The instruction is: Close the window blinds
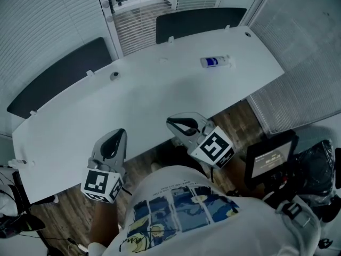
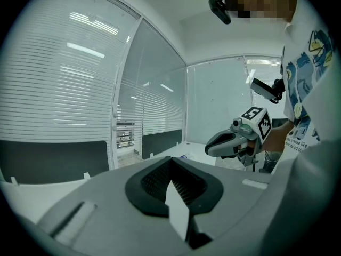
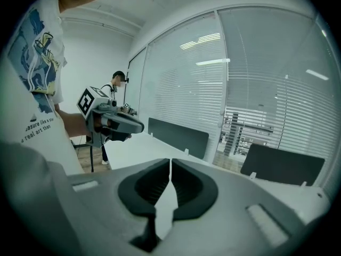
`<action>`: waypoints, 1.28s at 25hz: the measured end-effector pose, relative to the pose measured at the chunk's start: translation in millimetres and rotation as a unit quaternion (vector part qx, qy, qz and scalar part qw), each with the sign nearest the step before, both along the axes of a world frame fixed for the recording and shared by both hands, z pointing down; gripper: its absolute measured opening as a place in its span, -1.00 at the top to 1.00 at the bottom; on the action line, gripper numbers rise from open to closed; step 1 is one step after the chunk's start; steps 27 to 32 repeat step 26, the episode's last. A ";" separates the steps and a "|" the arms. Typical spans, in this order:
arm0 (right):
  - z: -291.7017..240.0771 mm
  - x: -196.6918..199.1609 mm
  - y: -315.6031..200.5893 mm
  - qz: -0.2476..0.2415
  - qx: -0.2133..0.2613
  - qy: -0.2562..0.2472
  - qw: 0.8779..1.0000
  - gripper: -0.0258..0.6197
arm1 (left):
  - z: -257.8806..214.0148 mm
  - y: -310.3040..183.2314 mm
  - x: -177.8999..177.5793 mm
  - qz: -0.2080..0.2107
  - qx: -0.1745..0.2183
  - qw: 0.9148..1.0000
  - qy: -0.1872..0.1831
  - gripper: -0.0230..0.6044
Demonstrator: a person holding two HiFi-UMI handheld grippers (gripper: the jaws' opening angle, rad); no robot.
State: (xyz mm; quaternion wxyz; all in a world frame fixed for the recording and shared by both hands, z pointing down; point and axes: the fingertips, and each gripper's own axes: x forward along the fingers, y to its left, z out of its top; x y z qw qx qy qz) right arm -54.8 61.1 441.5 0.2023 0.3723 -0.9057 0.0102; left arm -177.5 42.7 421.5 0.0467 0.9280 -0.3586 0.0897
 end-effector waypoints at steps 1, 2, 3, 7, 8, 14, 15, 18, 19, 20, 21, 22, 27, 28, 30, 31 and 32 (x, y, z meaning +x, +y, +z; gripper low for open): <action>0.1 -0.3 -0.2 0.000 0.000 0.001 1.000 0.88 | 0.2 -0.5 0.2 0.001 0.000 1.000 0.000 0.91; 0.3 -0.5 -0.6 0.000 0.001 0.003 1.000 0.89 | 0.5 -1.1 0.5 0.002 -0.001 1.000 0.000 0.91; 0.5 -0.5 -1.1 0.000 0.001 0.004 1.000 0.89 | 0.6 -1.7 0.8 0.003 0.000 1.000 0.000 0.91; -0.5 1.2 -3.0 0.004 0.004 0.005 1.000 0.89 | 1.1 -3.4 2.7 0.006 0.000 1.000 0.000 0.91; -0.8 1.7 -3.0 0.005 0.005 0.004 1.000 0.89 | 1.5 -3.7 3.4 0.007 -0.001 1.000 -0.001 0.91; -1.3 3.9 -4.0 0.009 0.006 0.004 1.000 0.89 | 1.0 -5.2 6.8 0.013 0.000 1.000 -0.002 0.91; -1.4 3.8 -4.2 0.009 0.006 0.004 1.000 0.89 | 1.0 -5.3 7.0 0.013 -0.001 1.000 -0.002 0.91; -0.9 2.9 -4.9 0.009 0.006 0.004 1.000 0.89 | 1.2 -5.8 6.6 0.014 -0.001 1.000 -0.003 0.91; -0.3 2.6 -4.9 0.009 0.006 0.004 1.000 0.89 | 1.3 -5.5 6.1 0.014 -0.001 1.000 -0.003 0.91; 0.4 2.2 -4.8 0.009 0.006 0.004 1.000 0.89 | 1.4 -5.3 5.5 0.014 0.000 1.000 -0.003 0.91; 0.7 1.7 -4.8 0.009 0.006 0.005 1.000 0.89 | 1.5 -5.2 5.0 0.014 0.000 1.000 -0.003 0.91; 0.8 1.2 -5.0 0.008 0.006 0.006 1.000 0.89 | 1.6 -5.4 4.4 0.014 0.000 1.000 -0.004 0.91; 1.8 -1.7 -5.2 0.006 0.005 0.009 1.000 0.89 | 2.2 -5.1 1.9 0.014 0.000 1.000 -0.004 0.91; 1.8 -1.7 -5.2 0.006 0.005 0.009 1.000 0.89 | 2.2 -5.1 1.9 0.014 0.000 1.000 -0.004 0.91; 1.8 -1.7 -5.2 0.006 0.005 0.009 1.000 0.89 | 2.2 -5.1 1.9 0.014 0.000 1.000 -0.004 0.91; 1.8 -1.7 -5.2 0.006 0.005 0.009 1.000 0.89 | 2.2 -5.1 1.9 0.014 0.000 1.000 -0.004 0.91; 1.8 -1.7 -5.2 0.006 0.005 0.009 1.000 0.89 | 2.2 -5.1 1.9 0.014 0.000 1.000 -0.004 0.91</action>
